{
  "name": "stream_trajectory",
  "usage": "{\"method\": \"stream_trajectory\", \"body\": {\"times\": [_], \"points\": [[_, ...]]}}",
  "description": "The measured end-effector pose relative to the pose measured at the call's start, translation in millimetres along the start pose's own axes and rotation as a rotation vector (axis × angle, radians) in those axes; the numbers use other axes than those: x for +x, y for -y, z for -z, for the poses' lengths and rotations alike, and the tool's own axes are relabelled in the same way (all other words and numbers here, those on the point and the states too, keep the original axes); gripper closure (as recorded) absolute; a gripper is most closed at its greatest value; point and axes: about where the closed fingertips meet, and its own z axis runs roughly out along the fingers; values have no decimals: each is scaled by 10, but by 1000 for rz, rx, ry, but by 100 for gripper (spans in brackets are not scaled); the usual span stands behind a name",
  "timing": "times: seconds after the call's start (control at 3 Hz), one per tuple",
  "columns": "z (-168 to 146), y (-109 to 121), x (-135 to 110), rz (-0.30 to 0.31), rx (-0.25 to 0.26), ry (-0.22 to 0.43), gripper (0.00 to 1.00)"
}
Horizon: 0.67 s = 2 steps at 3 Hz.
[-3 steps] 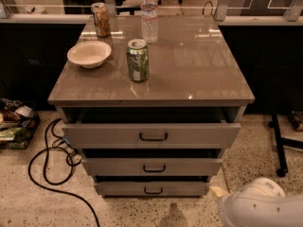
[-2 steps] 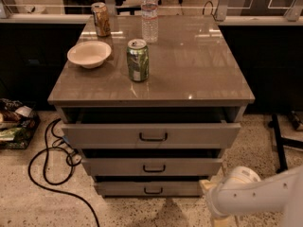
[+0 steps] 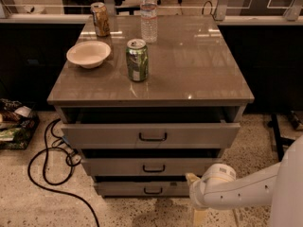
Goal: Open bottom drawer
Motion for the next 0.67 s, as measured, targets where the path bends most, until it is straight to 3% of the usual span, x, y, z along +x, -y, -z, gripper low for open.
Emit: {"method": "stream_trajectory", "body": {"times": [0.67], "points": [[-130, -76, 72, 2, -14, -24, 0]]}}
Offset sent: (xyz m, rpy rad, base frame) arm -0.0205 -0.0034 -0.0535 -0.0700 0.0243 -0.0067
